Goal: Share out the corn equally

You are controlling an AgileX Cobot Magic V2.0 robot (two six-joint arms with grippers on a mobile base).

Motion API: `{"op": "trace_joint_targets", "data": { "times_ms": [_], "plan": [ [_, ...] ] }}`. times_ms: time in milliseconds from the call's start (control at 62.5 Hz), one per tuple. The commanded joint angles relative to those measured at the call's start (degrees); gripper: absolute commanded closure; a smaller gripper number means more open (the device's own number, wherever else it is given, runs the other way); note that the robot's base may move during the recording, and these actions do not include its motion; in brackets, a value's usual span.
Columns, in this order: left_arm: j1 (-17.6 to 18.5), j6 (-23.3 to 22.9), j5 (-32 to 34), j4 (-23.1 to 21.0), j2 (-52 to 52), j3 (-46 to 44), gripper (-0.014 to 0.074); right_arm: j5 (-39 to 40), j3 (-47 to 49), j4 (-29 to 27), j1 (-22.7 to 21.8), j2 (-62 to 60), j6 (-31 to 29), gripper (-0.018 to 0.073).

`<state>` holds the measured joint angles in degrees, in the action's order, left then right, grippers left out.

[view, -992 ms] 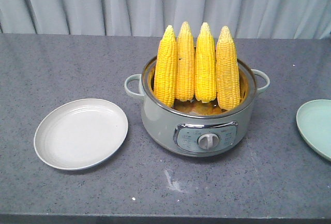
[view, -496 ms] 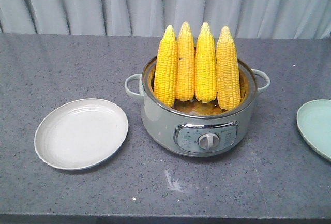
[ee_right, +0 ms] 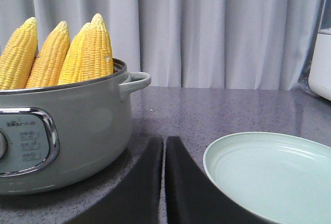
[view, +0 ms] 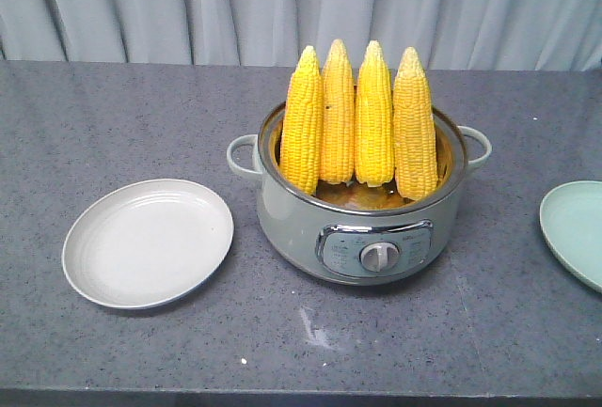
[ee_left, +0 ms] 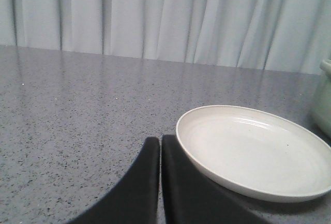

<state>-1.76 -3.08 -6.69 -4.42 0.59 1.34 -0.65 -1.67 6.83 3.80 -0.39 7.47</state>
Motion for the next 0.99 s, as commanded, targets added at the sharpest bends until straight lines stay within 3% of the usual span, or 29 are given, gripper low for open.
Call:
{"op": "trace_joint_targets", "data": {
  "times_ms": [0, 128, 320, 416, 592, 752, 880, 976],
  "plan": [
    [-0.10, -0.45, 3.96, -0.62, 0.91, 0.73, 0.0603, 4.52, -0.55, 0.16, -0.37, 0.64, -0.02, 0.0564],
    [-0.10, -4.27, 3.96, -0.67, 0.91, 0.73, 0.0603, 5.18, -0.55, -1.32, -0.37, 0.64, 0.65, 0.0564],
    [-0.10, -22.04, 4.19, -2.79, 0.91, 0.73, 0.0603, 8.43, -0.49, -12.61, -0.37, 0.64, 6.00, 0.0564],
    [-0.10, -27.98, 5.04, -2.74, 0.91, 0.73, 0.0603, 9.80, -0.49, -19.46, -0.37, 0.64, 7.74, 0.0564],
    [-0.10, -29.32, 8.26, -2.74, 0.91, 0.73, 0.0603, 12.41, -0.49, -30.43, -0.37, 0.64, 7.47, 0.0564],
    [-0.10, -30.24, 13.60, -4.09, 0.91, 0.13, 0.0603, 11.62, -0.37, -31.01, -0.17, 0.64, 7.41, 0.0564],
    [-0.10, -36.93, 19.77, -9.25, 0.91, 0.13, 0.0603, 6.63, 3.66, -29.71, -0.17, 0.64, 7.28, 0.0564],
    [-0.10, -43.17, 22.04, -9.50, 0.91, -0.01, 0.0603, -0.93, 9.62, -26.04, -0.17, 1.10, 6.84, 0.0564]
  ]
}}
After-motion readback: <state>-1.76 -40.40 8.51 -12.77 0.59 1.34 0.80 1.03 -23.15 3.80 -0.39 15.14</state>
